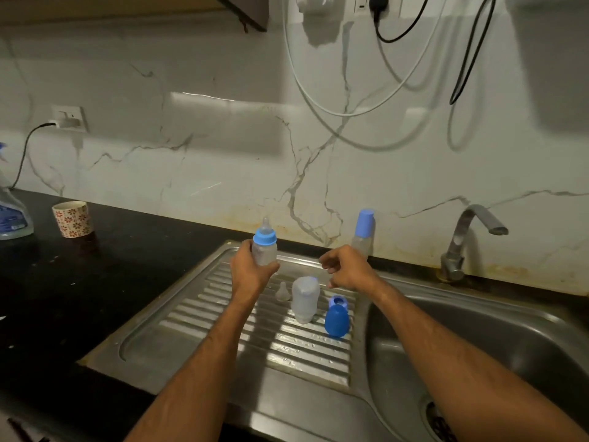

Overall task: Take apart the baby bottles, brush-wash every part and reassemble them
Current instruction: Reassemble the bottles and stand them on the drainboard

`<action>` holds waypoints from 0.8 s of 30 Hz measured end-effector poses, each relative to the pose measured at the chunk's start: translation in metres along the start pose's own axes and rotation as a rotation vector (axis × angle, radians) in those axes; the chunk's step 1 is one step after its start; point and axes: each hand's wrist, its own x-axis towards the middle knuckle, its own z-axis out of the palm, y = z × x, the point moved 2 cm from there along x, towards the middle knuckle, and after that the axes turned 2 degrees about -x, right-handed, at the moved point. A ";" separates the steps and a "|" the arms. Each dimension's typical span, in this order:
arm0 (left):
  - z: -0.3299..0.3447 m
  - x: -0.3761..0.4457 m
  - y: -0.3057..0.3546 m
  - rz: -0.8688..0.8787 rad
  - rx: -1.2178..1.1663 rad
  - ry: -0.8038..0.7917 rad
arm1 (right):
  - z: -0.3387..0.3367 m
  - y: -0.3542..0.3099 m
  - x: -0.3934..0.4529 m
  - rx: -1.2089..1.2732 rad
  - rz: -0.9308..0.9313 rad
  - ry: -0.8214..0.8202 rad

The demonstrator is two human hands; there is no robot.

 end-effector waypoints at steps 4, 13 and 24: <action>0.009 0.013 -0.013 0.000 0.027 0.005 | 0.012 0.009 0.018 -0.030 -0.034 -0.118; 0.019 0.017 -0.037 -0.018 0.034 -0.008 | 0.035 0.019 0.039 -0.048 -0.152 -0.253; 0.006 0.020 -0.036 -0.031 0.049 0.013 | 0.037 0.020 0.041 0.034 -0.145 -0.130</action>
